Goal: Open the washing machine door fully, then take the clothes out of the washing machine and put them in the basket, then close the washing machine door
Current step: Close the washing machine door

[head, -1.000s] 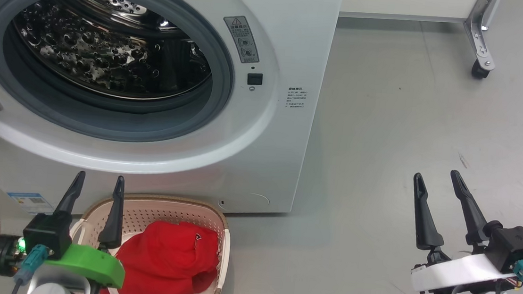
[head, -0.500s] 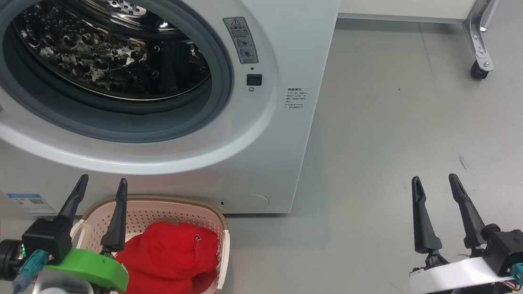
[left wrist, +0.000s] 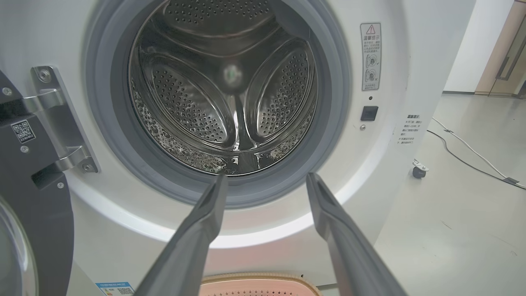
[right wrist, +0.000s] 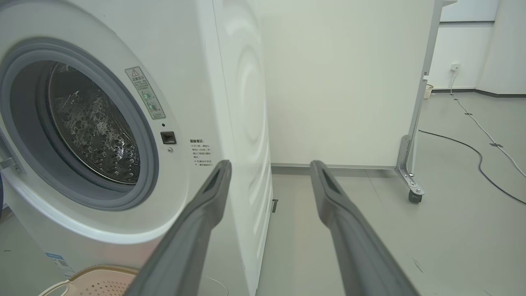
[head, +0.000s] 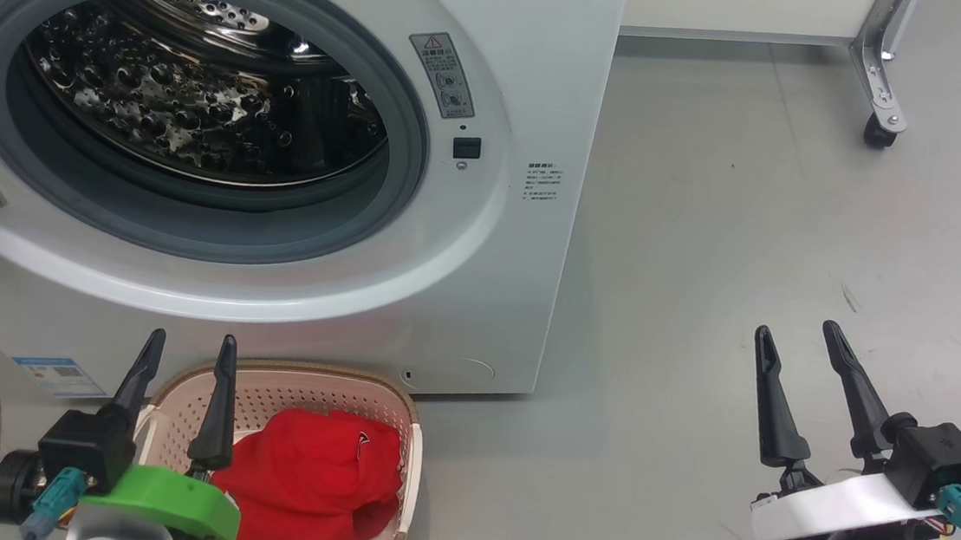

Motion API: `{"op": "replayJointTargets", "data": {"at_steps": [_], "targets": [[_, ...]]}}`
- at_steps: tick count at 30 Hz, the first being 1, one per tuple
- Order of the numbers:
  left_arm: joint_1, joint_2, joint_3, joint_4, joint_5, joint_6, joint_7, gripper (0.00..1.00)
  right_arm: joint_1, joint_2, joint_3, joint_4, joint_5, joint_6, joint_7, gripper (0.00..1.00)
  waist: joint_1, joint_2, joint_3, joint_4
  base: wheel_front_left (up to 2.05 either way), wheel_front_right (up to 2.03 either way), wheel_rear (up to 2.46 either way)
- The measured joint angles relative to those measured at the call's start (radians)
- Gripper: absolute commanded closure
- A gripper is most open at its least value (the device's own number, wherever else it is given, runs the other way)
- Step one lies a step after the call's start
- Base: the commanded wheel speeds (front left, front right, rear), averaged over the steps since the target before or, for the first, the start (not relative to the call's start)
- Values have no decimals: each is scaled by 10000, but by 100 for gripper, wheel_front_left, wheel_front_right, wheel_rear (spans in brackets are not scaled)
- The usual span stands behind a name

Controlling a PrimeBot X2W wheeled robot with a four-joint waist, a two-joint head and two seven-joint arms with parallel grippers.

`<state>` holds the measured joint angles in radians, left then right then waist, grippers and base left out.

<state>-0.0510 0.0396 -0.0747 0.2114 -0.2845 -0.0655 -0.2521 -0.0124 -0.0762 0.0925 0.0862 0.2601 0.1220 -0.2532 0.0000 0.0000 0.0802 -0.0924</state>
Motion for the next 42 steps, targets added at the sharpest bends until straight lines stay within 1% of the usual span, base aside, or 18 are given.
{"op": "replayJointTargets", "data": {"at_steps": [23,28,42], "targets": [[137,0,-150,-196,-136,71,-2,0,9,52,-13,0,-17,0,0,0,0,0,0,22,0,0,0],[162,0,-151,-194,-395,71,-2,0,9,59,-12,0,-17,0,0,0,0,0,12,13,-8,8,0],[168,0,-188,-205,-407,71,-2,0,10,98,6,-2,-17,0,0,0,0,0,84,-11,-40,40,0]]}}
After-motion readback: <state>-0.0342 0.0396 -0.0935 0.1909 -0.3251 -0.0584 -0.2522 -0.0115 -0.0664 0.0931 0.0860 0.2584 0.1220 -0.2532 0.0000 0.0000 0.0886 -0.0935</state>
